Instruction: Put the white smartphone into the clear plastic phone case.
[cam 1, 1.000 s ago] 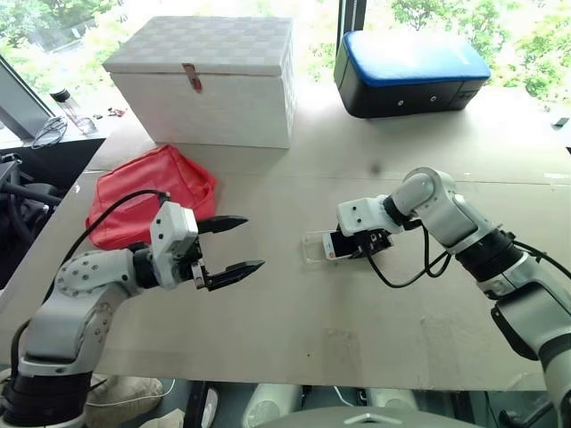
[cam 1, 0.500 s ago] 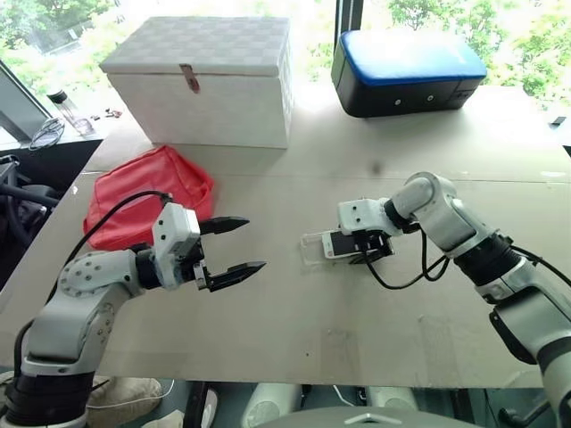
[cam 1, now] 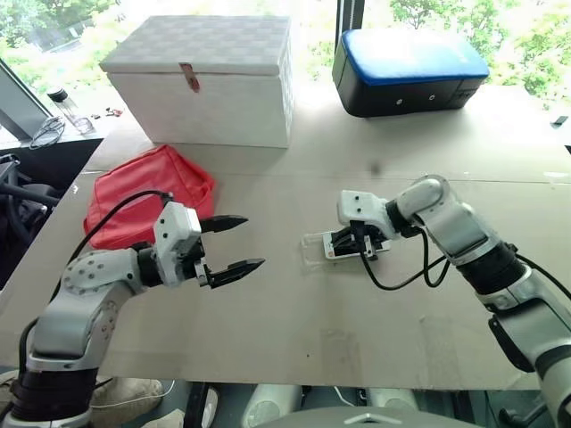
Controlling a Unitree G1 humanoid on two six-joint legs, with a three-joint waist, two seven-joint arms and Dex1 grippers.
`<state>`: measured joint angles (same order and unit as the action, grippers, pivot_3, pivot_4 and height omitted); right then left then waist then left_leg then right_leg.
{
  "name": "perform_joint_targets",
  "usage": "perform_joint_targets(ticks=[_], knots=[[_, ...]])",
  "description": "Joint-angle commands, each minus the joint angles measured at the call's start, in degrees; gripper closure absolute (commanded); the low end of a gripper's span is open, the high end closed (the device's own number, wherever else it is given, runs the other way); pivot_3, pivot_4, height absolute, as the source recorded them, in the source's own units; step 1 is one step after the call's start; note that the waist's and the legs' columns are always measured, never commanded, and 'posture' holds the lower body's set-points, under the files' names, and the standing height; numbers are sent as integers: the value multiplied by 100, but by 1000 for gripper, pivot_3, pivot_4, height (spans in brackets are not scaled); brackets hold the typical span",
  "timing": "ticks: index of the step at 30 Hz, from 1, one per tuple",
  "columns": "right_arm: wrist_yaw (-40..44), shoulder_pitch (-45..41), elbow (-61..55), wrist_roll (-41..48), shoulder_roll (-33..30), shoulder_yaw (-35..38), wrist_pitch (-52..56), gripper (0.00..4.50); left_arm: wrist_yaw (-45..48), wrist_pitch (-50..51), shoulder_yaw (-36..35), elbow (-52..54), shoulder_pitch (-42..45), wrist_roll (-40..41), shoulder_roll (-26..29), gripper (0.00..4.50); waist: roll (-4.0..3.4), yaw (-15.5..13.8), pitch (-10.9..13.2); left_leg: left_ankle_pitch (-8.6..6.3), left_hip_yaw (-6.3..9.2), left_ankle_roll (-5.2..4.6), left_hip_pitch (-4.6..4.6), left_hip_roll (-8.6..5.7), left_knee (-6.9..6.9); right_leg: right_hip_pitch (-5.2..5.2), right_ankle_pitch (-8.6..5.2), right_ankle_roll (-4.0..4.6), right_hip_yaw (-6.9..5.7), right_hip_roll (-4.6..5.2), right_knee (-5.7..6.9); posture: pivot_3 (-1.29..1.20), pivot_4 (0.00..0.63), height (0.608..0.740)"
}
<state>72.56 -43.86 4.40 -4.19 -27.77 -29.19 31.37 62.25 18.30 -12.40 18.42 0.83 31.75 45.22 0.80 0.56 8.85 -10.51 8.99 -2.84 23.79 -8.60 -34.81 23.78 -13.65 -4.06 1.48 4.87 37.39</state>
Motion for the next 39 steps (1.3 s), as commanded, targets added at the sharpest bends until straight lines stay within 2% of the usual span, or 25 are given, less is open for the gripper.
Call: perform_joint_targets(ticks=[1,3,6,12,17,18,19,20,22,23,24,32,39], knots=[[-147,178,171,-264,-97,-274,-254,4456,-32,-76,5,92,17,26,-45,0,2,4,-5,0,-6,0,-3,0,0,0,0,0,0,0,0,0,150,740],[-196,227,149,-250,-125,-243,-352,4456,-57,-65,18,117,1,15,-68,0,5,6,-7,0,-3,0,-7,0,-1,-6,0,-1,-1,-1,0,0,150,740],[-179,160,-359,333,-133,412,-31,4456,-326,69,156,254,-38,-96,-158,0,4,-8,-5,0,-1,-1,-8,0,-3,-9,0,-1,-2,-1,0,0,150,740],[-257,495,-1491,966,-657,1196,609,4456,-750,465,551,496,-166,-320,-210,0,1,-8,1,-1,5,-1,3,0,-3,0,0,-1,2,0,-1,0,150,740],[-1097,1040,-2056,865,-1069,1813,1028,4500,-1000,454,1062,17,163,-633,-543,1544,0,-74,2,-1,6,-2,5,0,1,-1,0,-1,2,4,-5,0,150,740],[-1244,1096,-2142,856,-1113,1887,1151,4500,-1083,453,1141,-97,219,-734,-606,2033,0,-92,2,-1,3,-2,5,0,1,-1,0,-1,4,5,-5,0,150,740],[-1383,1160,-2234,811,-1180,1940,1246,4500,-1124,417,1246,-230,280,-846,-667,2223,0,-97,2,-1,1,-2,5,0,0,-1,0,-1,6,5,-5,0,150,740],[-1507,1210,-2307,769,-1240,1960,1333,4500,-1150,377,1329,-337,334,-938,-714,2771,0,-102,2,-1,-1,-2,5,0,-2,0,0,-1,6,6,-4,0,150,740],[-1739,1319,-2411,676,-1376,1968,1454,4500,-1208,308,1494,-522,457,-1105,-842,3582,1,-126,2,-1,-4,-3,5,0,-3,0,0,-1,1,12,-2,0,150,740],[-1857,1385,-2471,636,-1436,1977,1532,4500,-1249,285,1590,-616,525,-1200,-921,4165,1,-128,2,-1,-2,-3,5,0,-3,0,0,-1,-2,12,-3,0,150,740],[-1957,1441,-2531,604,-1484,1979,1590,4500,-1284,252,1672,-707,584,-1284,-995,4424,1,-136,2,-1,-3,-3,5,0,-4,0,-1,-1,-2,12,-3,0,150,740],[-2417,1865,-3172,460,-1784,1842,2009,4500,-1419,208,1977,-963,813,-1577,-1361,4424,2,-139,2,0,-3,-3,9,0,-4,-3,0,-2,-3,13,-17,0,150,740],[-2630,2104,-3476,279,-1951,1424,2183,4500,-1452,183,2121,-1212,1019,-1738,-1584,4424,2,-140,2,-1,0,-3,9,0,-11,-9,0,-3,-8,13,-16,0,150,740]])
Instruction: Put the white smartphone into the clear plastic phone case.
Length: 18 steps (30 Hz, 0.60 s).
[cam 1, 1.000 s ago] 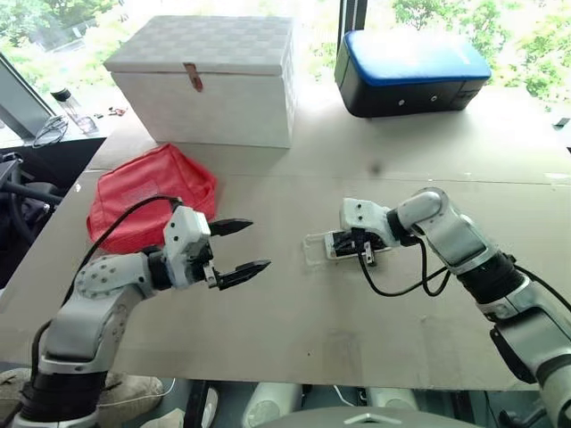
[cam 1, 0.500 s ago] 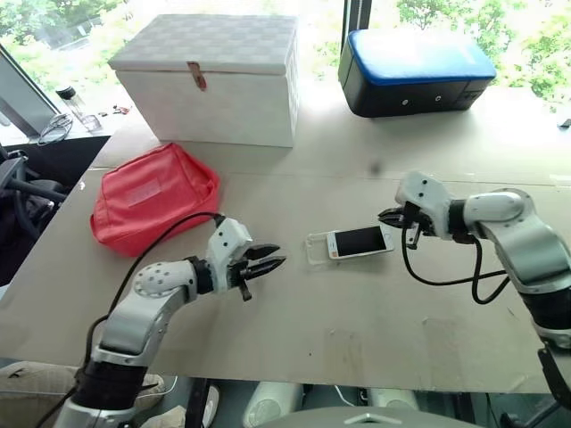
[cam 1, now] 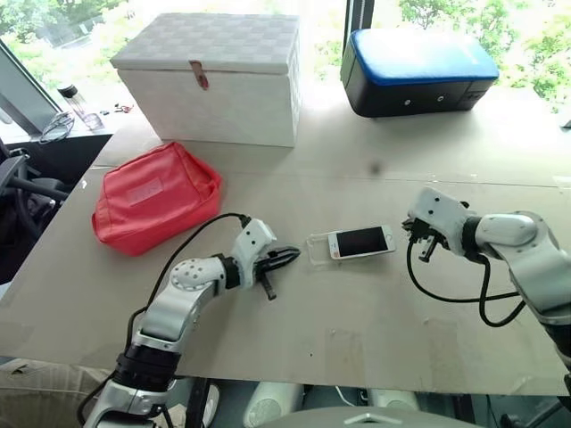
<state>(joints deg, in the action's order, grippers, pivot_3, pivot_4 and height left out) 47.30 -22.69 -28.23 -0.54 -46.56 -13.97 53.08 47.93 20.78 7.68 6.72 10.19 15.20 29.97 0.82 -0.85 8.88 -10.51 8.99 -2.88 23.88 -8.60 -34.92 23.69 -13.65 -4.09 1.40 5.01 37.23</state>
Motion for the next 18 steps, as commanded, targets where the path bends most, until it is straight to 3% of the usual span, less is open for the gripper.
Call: perform_joint_targets(ticks=[1,18], knots=[[-119,-19,-210,-85,-51,-155,14,4500,-19,-73,137,-67,100,-105,-87,4424,0,-1,0,0,0,0,-1,0,-2,0,0,0,0,0,0,0,150,740],[-51,-450,-37,17,577,-1003,-294,4500,-35,-105,221,-235,297,-256,-239,4424,2,-2,-2,1,7,0,-2,0,-14,-6,1,-1,-12,-1,2,0,150,740]])
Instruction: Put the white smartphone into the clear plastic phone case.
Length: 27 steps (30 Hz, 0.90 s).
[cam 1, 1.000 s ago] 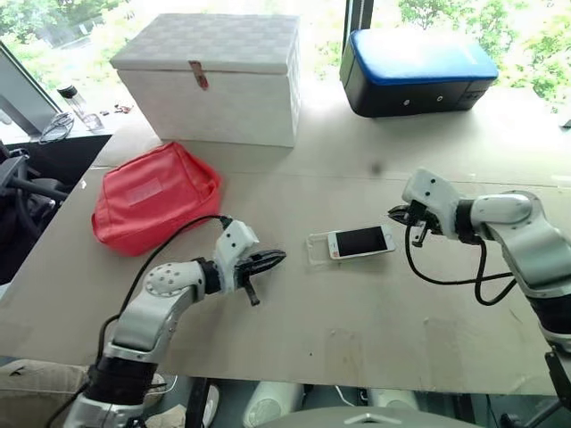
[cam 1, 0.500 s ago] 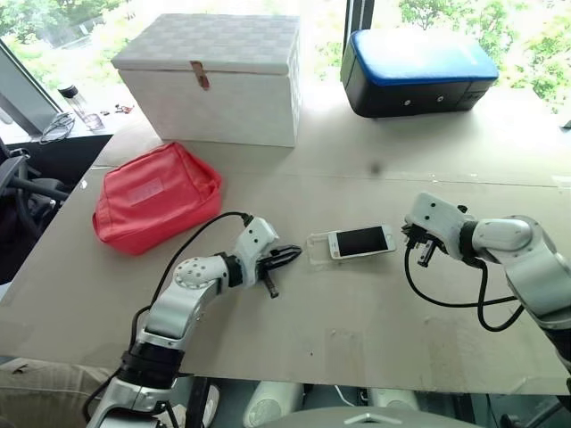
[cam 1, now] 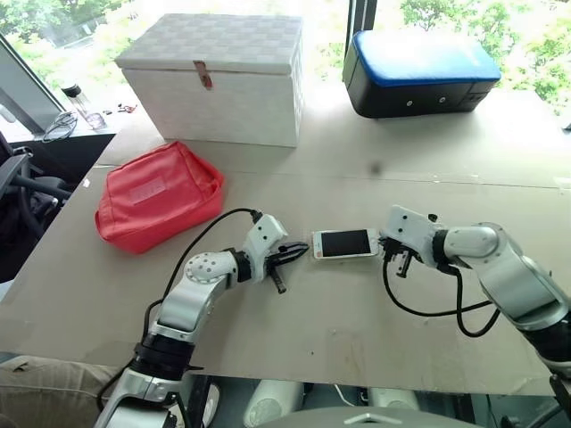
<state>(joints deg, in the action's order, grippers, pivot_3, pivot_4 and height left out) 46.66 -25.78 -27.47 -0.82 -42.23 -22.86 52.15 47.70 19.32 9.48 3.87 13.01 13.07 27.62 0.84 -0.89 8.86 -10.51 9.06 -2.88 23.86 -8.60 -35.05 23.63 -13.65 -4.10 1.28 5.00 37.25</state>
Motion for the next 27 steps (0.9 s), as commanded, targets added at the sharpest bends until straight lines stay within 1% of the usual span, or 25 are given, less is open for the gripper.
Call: perform_joint_targets(ticks=[1,10,15,18,20,22,24,27], knots=[[16,-162,-96,37,199,-167,-249,4500,-11,54,37,61,19,-41,2,4424,1,5,-1,0,0,0,0,0,0,0,0,0,0,0,0,0,150,740],[112,-253,162,71,600,-201,-634,4500,-15,159,-69,67,180,-57,61,4424,2,34,-3,0,0,0,-11,1,0,2,0,1,-2,-5,21,0,150,740],[182,-178,123,100,644,-128,-683,4500,-13,174,-171,12,289,-90,104,4424,3,18,-2,1,0,1,-6,1,-1,4,0,1,-4,-4,18,0,150,740],[185,-44,164,114,461,170,-693,4500,-23,255,-375,34,248,-36,186,4424,2,16,-2,1,-1,2,-4,0,-1,4,0,1,-8,-4,13,0,150,740],[211,119,191,225,231,600,-655,4500,-27,256,-615,-4,192,2,344,4424,3,11,-2,1,-1,2,-3,0,-1,4,0,1,-10,-3,11,0,150,740],[249,250,174,468,119,1059,-586,4500,-62,294,-911,-42,197,168,387,4424,4,2,0,0,-1,2,-1,0,-1,4,0,1,-10,-3,9,0,150,740],[280,307,115,763,108,1399,-457,4500,47,324,-1145,61,249,509,343,4424,4,5,1,0,0,1,0,0,-1,4,0,1,-14,-3,9,0,150,740],[259,276,60,1121,309,1568,-331,4500,196,609,-1198,383,343,964,217,4424,5,10,0,-1,2,0,-3,0,-1,3,0,0,-15,-3,12,0,150,740]])
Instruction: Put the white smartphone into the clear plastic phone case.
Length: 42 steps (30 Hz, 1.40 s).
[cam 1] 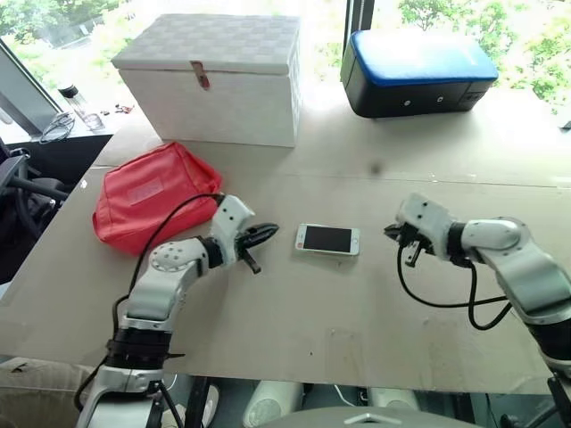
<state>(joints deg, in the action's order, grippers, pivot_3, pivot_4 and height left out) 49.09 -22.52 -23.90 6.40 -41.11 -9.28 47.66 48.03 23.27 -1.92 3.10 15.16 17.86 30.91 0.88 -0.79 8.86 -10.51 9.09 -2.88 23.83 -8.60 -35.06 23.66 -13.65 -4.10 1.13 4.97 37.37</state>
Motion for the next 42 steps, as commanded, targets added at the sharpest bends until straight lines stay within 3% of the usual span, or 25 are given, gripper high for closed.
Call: perform_joint_targets(ticks=[1,6,13,28,35,42], knots=[[-11,-80,-294,501,286,228,165,4500,179,322,-28,554,153,585,-145,4424,0,1,0,0,2,0,0,0,0,0,0,0,1,1,0,0,150,740],[-228,-307,-18,668,813,-55,229,4500,159,542,621,678,252,407,-316,4424,0,7,0,2,-1,0,1,0,0,0,0,1,16,1,-1,0,150,740],[-236,-603,518,558,948,-671,199,4500,-43,494,1016,125,275,12,-434,4424,0,21,0,3,-1,1,0,0,-1,0,1,1,14,-1,0,0,150,740],[-55,-827,2227,-9,845,-2009,503,4500,-217,421,1167,-95,103,-209,-557,4424,17,-2,-104,0,0,0,-17,0,-2,-16,0,1,14,0,9,0,150,740],[120,-714,2635,-163,864,-2302,379,4500,-219,351,1186,-162,75,-240,-588,4424,18,-2,-188,-7,10,-7,-109,0,22,-119,-33,-4,11,1,-27,0,150,740],[252,-456,2898,-321,903,-2547,295,4500,-191,279,1199,-222,46,-276,-628,4424,7,-2,-291,-7,23,-7,-112,0,24,-124,-34,-4,4,1,-33,0,150,740]])
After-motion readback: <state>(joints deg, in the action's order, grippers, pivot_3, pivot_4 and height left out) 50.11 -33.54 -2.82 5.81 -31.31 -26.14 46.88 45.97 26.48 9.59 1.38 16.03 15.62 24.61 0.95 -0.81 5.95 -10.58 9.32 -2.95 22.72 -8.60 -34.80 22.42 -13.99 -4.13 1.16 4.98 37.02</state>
